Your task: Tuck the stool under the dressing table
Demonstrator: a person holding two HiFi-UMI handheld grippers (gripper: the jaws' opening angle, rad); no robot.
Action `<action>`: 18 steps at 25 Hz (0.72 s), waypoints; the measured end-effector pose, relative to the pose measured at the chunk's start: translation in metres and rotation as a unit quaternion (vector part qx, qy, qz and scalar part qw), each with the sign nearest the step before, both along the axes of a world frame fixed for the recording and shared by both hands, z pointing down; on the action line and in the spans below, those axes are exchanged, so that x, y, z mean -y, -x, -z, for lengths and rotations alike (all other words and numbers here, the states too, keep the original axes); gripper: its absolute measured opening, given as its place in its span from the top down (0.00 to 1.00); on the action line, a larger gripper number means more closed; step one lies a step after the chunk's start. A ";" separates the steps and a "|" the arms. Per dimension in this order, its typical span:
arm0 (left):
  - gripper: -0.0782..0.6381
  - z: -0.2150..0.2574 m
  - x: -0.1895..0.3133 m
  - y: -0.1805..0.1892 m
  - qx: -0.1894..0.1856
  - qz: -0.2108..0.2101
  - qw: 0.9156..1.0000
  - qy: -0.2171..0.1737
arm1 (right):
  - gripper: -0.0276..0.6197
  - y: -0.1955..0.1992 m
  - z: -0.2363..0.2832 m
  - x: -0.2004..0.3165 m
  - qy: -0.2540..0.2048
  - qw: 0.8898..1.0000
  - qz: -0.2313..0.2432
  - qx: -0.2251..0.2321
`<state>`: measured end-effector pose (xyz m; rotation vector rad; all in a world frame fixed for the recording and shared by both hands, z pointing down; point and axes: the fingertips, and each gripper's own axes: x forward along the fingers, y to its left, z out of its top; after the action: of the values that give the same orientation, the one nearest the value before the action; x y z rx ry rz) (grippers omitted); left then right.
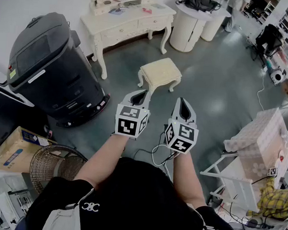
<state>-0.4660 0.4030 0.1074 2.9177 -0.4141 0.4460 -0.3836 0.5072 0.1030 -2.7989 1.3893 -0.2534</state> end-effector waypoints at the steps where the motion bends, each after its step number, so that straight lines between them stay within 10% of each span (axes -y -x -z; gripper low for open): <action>1: 0.89 0.000 -0.002 -0.001 0.000 -0.002 1.000 -0.003 | 0.95 -0.001 0.001 -0.001 -0.002 1.000 0.000 0.000; 18: 0.89 -0.009 -0.026 -0.022 0.010 -0.018 1.000 -0.007 | 0.94 -0.022 -0.005 -0.028 -0.016 1.000 -0.014 0.017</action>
<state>-0.4437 0.4289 0.1166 2.9420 -0.3683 0.4791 -0.3616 0.5354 0.1085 -2.7725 1.3333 -0.2732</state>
